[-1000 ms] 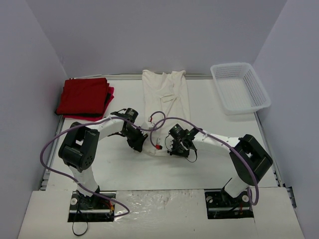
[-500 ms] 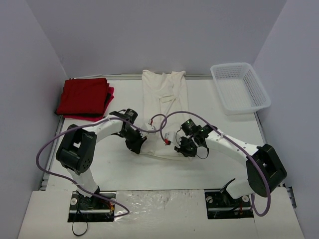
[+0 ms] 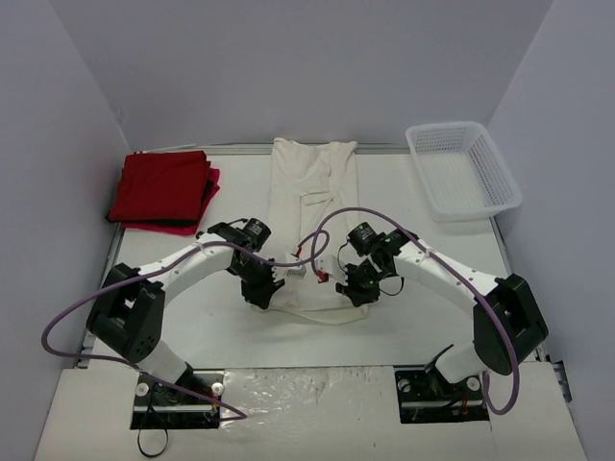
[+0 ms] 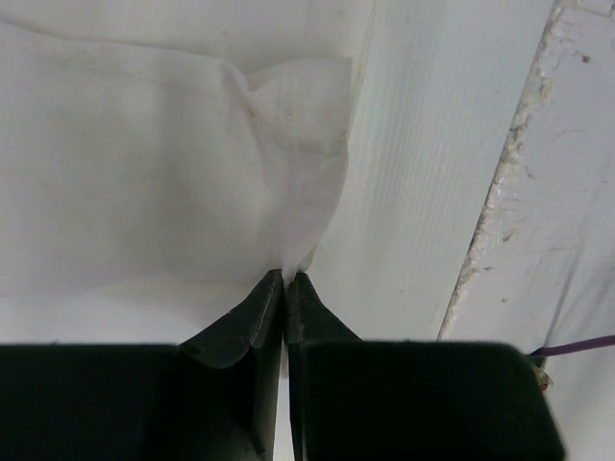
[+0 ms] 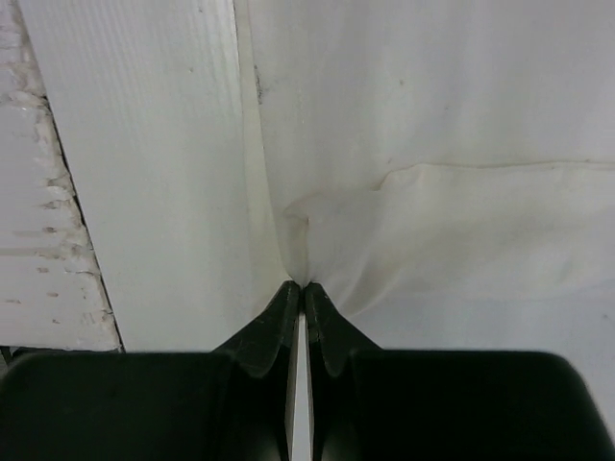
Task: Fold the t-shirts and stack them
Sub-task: Grab the bottom of the folded rectangular tshirt with both arms, then fold the folded rectangular tshirt in 1/3 of the way
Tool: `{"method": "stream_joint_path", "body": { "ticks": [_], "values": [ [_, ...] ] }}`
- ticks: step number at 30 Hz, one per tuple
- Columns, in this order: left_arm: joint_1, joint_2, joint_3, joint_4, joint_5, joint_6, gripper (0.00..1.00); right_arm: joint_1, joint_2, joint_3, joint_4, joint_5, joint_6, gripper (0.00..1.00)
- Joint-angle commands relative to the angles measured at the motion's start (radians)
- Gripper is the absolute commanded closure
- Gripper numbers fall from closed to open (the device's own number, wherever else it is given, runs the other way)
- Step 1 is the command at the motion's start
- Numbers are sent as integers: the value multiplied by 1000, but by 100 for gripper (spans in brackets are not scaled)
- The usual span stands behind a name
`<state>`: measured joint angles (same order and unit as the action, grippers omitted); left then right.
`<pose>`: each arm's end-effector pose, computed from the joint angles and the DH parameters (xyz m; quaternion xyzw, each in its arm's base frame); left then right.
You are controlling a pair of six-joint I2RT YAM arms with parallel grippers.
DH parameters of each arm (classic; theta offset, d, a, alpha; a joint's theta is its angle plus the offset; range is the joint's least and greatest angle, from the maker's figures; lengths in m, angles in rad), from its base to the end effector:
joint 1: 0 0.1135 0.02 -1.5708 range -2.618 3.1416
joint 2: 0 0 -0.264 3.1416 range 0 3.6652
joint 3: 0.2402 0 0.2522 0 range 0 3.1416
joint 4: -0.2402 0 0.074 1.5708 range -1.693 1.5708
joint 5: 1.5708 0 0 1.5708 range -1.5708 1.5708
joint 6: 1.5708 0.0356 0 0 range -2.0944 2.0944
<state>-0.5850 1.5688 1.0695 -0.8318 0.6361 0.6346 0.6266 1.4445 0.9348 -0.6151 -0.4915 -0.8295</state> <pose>0.2281 -0.1765 0.2132 0.5707 0.7516 -0.3076 0.1212 0.2132 0.1750 0.2132 -0.6696 0.6703 0.2143 0.2374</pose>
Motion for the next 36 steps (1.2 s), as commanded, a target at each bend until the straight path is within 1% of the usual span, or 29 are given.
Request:
{"method": "stream_joint_path", "body": {
  "ticks": [1,6,9,14,18,21,24,27,28,31,36],
  "values": [
    [-30,-59,-3,-104,37,114,98,-18,62,68,-132,-58,-23,100],
    [-33,-85,0,-153,50,157,98,-21,115,160,-253,-96,-82,100],
    [-33,-107,7,-171,80,171,98,-24,160,205,-336,-119,-124,100],
    [-33,-142,-3,-207,148,217,98,-28,155,222,-408,-168,-200,100],
    [-33,-156,3,-237,172,250,98,-28,151,263,-488,-228,-259,100],
    [-33,-156,6,-230,163,251,98,-37,143,292,-503,-234,-272,100],
    [-30,-165,10,-172,136,214,98,-70,155,314,-499,-226,-281,100],
    [-21,-199,-11,-61,90,148,98,-108,180,334,-489,-219,-293,100],
    [-10,-216,-19,-5,59,114,98,-116,186,338,-486,-220,-299,100],
    [29,-234,-17,86,30,53,98,-131,211,352,-471,-211,-303,100],
    [76,-208,21,134,14,24,98,-160,252,395,-440,-200,-290,100]
  ]
}}
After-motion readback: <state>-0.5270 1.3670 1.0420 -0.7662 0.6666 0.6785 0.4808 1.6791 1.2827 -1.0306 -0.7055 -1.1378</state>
